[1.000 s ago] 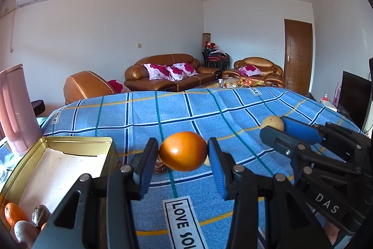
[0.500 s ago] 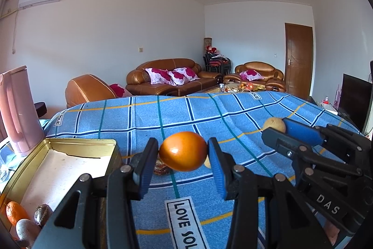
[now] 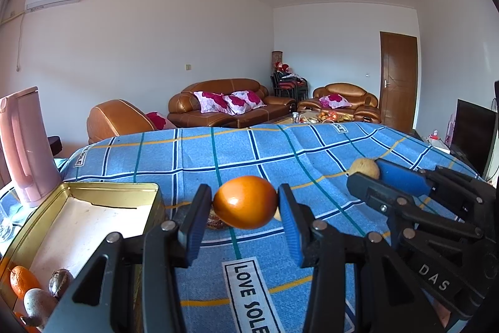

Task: Organize fruits
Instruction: 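Carry the orange and tan fruit over to the gold tray with both tools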

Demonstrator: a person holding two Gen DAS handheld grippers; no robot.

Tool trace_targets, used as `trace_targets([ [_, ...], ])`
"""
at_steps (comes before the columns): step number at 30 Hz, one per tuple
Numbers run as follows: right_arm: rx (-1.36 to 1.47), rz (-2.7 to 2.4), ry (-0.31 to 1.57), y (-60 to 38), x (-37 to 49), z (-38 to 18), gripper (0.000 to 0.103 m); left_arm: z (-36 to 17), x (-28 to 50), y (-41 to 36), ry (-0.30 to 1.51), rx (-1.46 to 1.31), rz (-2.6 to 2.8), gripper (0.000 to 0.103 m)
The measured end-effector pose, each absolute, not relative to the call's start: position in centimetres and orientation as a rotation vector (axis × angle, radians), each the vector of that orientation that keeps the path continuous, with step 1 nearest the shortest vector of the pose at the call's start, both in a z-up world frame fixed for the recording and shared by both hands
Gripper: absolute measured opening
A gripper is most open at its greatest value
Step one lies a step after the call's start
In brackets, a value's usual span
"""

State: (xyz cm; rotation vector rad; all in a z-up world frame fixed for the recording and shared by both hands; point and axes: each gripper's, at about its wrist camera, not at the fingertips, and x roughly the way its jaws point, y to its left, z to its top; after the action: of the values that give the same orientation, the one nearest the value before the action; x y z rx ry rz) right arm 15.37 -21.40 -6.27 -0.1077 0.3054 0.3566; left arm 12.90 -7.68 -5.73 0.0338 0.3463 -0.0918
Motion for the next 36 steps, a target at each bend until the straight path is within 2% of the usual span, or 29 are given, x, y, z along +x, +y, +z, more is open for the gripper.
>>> trace_targets([
  [36,-0.207,0.484,0.318,-15.0,10.4,-6.8,0.032,-5.4,5.3,-2.4,0.292,0.029,-0.061,0.046],
])
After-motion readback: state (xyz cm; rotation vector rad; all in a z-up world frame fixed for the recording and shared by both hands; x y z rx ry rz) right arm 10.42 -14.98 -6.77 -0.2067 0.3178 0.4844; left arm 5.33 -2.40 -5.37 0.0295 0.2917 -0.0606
